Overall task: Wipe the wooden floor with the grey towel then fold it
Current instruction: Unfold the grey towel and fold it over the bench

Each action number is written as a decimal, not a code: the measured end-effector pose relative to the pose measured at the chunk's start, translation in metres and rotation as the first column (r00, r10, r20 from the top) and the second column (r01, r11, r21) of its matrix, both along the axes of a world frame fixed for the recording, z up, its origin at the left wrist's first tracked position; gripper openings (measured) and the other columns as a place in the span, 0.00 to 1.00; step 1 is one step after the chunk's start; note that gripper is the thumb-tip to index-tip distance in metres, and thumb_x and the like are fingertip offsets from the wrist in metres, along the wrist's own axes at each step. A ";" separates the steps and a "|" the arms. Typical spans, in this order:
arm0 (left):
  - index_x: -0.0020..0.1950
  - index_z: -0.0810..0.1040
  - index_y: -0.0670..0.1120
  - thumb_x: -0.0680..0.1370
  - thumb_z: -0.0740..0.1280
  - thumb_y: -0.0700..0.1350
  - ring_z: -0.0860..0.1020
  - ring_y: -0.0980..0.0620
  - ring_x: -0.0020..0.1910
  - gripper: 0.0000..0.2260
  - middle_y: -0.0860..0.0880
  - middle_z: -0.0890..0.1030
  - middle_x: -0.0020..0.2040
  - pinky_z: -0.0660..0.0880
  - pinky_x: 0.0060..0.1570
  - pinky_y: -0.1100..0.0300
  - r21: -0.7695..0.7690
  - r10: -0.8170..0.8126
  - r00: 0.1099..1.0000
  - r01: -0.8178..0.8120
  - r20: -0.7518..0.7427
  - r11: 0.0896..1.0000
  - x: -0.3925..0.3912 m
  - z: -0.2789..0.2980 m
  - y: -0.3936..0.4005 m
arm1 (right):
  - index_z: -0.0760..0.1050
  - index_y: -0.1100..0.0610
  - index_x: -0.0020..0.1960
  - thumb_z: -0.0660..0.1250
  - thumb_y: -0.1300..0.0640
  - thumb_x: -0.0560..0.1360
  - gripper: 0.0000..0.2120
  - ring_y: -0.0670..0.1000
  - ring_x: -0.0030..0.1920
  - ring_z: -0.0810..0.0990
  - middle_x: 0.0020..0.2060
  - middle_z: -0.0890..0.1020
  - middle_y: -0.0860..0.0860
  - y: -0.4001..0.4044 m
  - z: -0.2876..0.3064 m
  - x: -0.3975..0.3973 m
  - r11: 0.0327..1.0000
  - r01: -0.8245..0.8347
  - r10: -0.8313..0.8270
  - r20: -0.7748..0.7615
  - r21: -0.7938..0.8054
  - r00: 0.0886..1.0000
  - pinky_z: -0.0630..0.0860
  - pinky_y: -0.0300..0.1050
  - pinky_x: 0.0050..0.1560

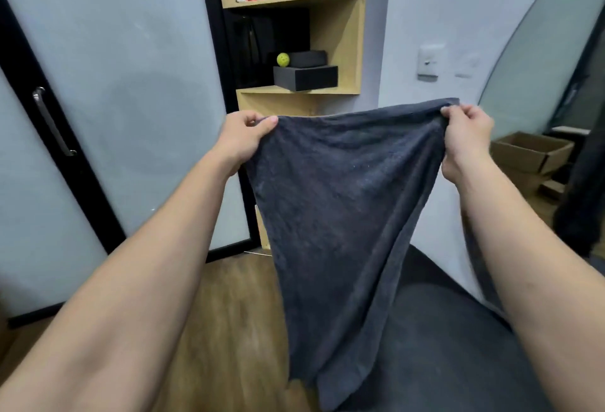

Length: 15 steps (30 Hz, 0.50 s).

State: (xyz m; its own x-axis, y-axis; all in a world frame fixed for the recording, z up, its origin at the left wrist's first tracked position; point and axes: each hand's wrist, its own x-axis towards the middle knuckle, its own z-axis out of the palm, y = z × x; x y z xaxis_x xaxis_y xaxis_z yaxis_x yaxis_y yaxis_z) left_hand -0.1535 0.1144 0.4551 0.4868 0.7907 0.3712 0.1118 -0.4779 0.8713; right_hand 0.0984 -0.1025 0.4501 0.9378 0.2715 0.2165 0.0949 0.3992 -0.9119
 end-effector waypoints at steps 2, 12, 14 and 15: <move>0.37 0.76 0.50 0.78 0.71 0.53 0.74 0.55 0.38 0.13 0.51 0.78 0.39 0.69 0.38 0.61 0.040 0.027 0.998 -0.029 0.059 0.999 0.028 0.007 0.002 | 0.70 0.51 0.37 0.66 0.60 0.76 0.11 0.44 0.31 0.67 0.31 0.72 0.47 -0.009 0.009 0.020 0.999 0.034 -0.035 0.029 0.035 0.999 0.66 0.38 0.31; 0.38 0.79 0.51 0.76 0.72 0.53 0.69 0.61 0.34 0.09 0.57 0.72 0.33 0.67 0.35 0.65 0.188 -0.045 0.949 -0.016 0.313 0.982 0.120 0.057 -0.012 | 0.72 0.54 0.42 0.64 0.64 0.79 0.09 0.43 0.31 0.72 0.32 0.76 0.47 -0.054 0.063 0.064 0.966 0.161 -0.197 0.170 0.205 0.966 0.71 0.39 0.38; 0.38 0.79 0.51 0.76 0.72 0.53 0.69 0.59 0.35 0.10 0.56 0.72 0.34 0.66 0.36 0.63 0.215 -0.103 0.944 0.034 0.315 0.976 0.122 0.058 -0.018 | 0.71 0.53 0.39 0.65 0.64 0.77 0.11 0.43 0.32 0.71 0.31 0.75 0.46 -0.068 0.064 0.059 0.960 0.209 -0.244 0.196 0.185 0.950 0.70 0.39 0.39; 0.37 0.78 0.52 0.76 0.72 0.54 0.70 0.59 0.35 0.10 0.55 0.73 0.34 0.66 0.35 0.63 0.218 -0.142 0.945 0.078 0.296 0.973 0.119 0.056 -0.021 | 0.71 0.52 0.38 0.65 0.65 0.76 0.11 0.42 0.32 0.70 0.31 0.74 0.45 -0.076 0.061 0.056 0.957 0.238 -0.270 0.205 0.166 0.941 0.69 0.38 0.39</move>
